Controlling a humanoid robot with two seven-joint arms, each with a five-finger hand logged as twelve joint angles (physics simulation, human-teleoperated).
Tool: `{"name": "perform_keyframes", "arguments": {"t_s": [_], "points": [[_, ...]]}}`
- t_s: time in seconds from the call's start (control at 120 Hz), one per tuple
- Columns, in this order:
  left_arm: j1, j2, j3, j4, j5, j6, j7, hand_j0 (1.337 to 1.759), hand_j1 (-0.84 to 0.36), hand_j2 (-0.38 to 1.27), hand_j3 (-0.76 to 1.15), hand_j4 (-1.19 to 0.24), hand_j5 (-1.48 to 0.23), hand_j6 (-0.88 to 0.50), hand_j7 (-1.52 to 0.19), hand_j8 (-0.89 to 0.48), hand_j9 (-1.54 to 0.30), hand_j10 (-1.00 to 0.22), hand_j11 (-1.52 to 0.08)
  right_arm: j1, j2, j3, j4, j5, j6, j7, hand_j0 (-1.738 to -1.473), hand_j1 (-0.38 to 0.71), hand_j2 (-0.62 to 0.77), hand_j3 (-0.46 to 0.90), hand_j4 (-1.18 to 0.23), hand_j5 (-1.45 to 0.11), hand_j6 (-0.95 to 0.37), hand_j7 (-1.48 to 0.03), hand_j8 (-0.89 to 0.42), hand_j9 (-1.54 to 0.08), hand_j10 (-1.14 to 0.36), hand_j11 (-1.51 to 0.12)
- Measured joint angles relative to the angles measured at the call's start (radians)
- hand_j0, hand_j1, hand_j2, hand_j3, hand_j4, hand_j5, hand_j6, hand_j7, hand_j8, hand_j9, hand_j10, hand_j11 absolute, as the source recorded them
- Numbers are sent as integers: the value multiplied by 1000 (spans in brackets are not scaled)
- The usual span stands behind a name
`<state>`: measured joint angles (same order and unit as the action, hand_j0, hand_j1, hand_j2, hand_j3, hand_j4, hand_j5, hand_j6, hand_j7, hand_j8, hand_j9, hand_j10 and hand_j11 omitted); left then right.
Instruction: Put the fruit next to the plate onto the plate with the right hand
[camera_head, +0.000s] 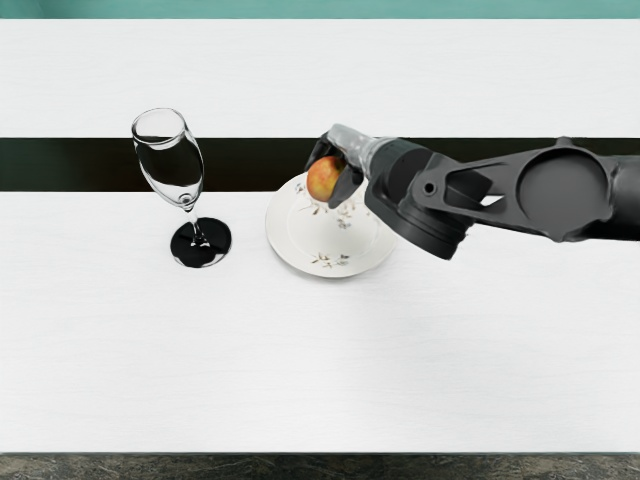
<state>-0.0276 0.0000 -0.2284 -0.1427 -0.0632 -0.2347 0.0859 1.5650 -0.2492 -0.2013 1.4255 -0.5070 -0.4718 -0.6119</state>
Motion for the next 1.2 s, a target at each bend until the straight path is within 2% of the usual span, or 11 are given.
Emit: {"name": "perform_keyframes", "arguments": {"t_s": [0.35, 0.492, 0.65, 0.75, 0.842, 0.883, 0.925, 1.033, 1.2], "points": [[-2, 0, 0, 0, 0, 0, 0, 1658, 349, 0, 0, 0, 0, 0, 0, 0, 0, 0, 0, -42, 46, -11, -67, -9, 7, 0, -1653, 334, 168, 0, -458, -971, -286, -924, -318, -945, -696, -946], [-2, 0, 1, 0, 0, 0, 0, 1658, 349, 0, 0, 0, 0, 0, 0, 0, 0, 0, 0, -44, 78, -11, -119, -24, 17, 1, -1655, 13, 83, 0, -247, -509, -161, -485, -177, -496, -366, -496], [-2, 0, 1, 0, 0, 0, 0, 1658, 349, 0, 0, 0, 0, 0, 0, 0, 0, 0, 0, -27, 83, -7, -118, -29, 23, 1, -1657, -183, 39, 0, -114, -234, -75, -223, -82, -228, -169, -228], [-2, 0, 1, 0, 0, 0, 0, 1658, 349, 0, 0, 0, 0, 0, 0, 0, 0, 0, 0, -22, 31, 26, -63, -22, 16, 1, -1657, -247, 24, 0, -70, -144, -47, -137, -51, -140, -104, -140], [-2, 0, 1, 0, 0, 0, 0, 1658, 349, 0, 0, 0, 0, 0, 0, 0, 0, 0, 0, -49, -86, 135, 52, -9, 26, 1, -1658, -284, 16, 0, -46, -92, -31, -87, -33, -89, -67, -89], [-2, 0, 1, 0, 0, 0, 0, 1658, 349, 0, 0, 0, 0, 0, 0, 0, 0, 0, 0, -95, -152, 215, 98, 3, 79, 1, -1658, -296, 13, 0, -37, -75, -25, -71, -27, -73, -55, -73], [0, 0, 1, 0, 1, 0, 0, 1658, 349, 0, 0, 0, 0, 0, 0, 0, 0, 0, 0, -175, -209, 335, 130, 33, 186, 1, -1658, -306, 11, 0, -30, -61, -21, -58, -22, -59, -45, -59], [0, 0, 1, 0, 1, 0, 0, 1658, 349, 0, 0, 0, 0, 0, 0, 0, 0, 0, 0, -370, -291, 600, 162, 159, 504, 1, -1658, -324, 6, 0, -18, -36, -13, -34, -14, -35, -26, -35], [0, 0, 1, 0, 2, 0, 0, 1658, 349, 0, 0, 0, 0, 0, 0, 0, 0, 0, 0, -474, -415, 722, 146, 467, 916, 1, -1658, -338, 3, 0, -8, -16, -6, -15, -6, -15, -12, -15]]}}
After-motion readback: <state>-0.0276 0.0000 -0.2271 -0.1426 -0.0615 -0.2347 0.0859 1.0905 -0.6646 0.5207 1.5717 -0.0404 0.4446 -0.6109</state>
